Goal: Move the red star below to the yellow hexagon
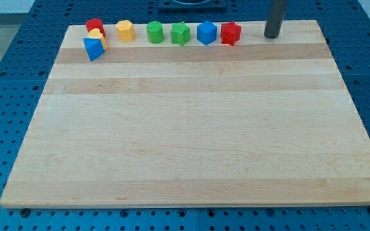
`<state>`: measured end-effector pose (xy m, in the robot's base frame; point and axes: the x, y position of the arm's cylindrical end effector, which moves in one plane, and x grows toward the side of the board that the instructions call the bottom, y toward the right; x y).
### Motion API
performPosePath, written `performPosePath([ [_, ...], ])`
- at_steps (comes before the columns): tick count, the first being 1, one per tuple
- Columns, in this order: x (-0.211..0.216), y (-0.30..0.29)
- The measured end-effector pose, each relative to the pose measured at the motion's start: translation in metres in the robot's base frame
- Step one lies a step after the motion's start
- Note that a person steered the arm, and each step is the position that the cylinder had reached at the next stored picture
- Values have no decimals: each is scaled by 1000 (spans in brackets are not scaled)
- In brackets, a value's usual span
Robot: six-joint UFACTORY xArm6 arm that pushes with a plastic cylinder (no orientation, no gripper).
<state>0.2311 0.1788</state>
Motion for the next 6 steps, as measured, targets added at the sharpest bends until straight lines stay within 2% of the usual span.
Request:
performPosePath([
  [2,-16,-21],
  [6,6,-89],
])
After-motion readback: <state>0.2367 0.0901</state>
